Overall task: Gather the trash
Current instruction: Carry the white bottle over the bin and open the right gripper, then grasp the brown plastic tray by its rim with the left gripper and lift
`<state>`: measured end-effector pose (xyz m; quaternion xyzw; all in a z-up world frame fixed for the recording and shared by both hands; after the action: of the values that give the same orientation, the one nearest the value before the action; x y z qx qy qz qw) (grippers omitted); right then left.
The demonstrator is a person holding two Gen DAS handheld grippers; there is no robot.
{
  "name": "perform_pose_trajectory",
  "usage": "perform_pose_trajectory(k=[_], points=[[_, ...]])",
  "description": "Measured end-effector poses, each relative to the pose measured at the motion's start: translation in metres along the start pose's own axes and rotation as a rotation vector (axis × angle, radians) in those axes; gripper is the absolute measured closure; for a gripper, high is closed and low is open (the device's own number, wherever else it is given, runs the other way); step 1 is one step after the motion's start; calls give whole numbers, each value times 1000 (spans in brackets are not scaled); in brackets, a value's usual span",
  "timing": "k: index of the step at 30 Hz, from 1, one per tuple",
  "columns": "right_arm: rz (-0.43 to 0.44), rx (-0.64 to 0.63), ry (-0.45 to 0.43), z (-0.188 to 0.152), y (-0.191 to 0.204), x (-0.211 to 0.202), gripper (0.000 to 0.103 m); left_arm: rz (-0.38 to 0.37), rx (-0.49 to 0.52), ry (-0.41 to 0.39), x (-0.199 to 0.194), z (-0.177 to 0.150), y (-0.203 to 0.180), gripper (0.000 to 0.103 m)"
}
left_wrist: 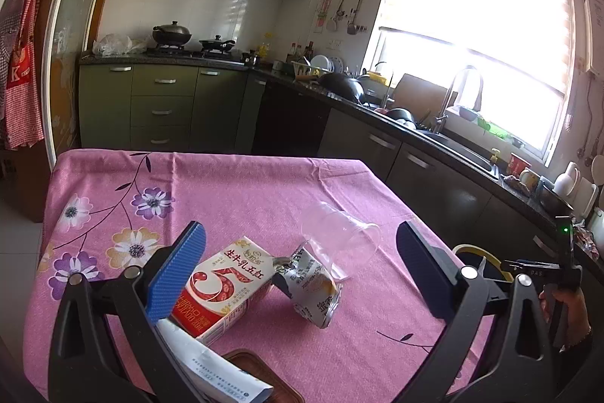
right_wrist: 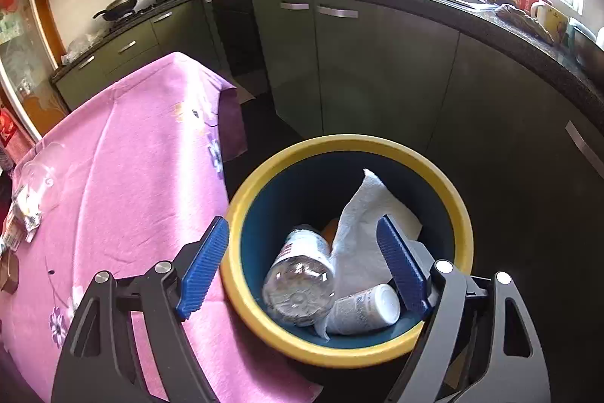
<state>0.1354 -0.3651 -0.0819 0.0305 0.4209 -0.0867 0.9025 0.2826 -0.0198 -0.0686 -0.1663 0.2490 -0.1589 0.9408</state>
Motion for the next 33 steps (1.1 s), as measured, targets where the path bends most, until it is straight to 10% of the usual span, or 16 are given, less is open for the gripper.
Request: perform_pose_trajectory(k=[12, 26, 33], points=[[129, -49, -36, -16, 50, -26, 21, 148, -68, 116, -54, -17, 30, 7], [192, -58, -23, -20, 58, -17, 21, 281, -11, 188, -18, -62, 24, 7], [207, -56, -13, -22, 59, -11, 21, 305, -47, 232, -10, -67, 34, 40]])
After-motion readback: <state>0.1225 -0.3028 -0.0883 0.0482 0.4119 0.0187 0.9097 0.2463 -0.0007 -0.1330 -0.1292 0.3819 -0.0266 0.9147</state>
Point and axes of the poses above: each gripper's, at about its wrist camera, not at the fingertips, and x roughly the way its jaws point, y to its left, z to its top, the point moved 6 cm from there along x, roughly the way its jaws point, and after that the axes turned 9 degrees about -x, right-handed, at the moved point
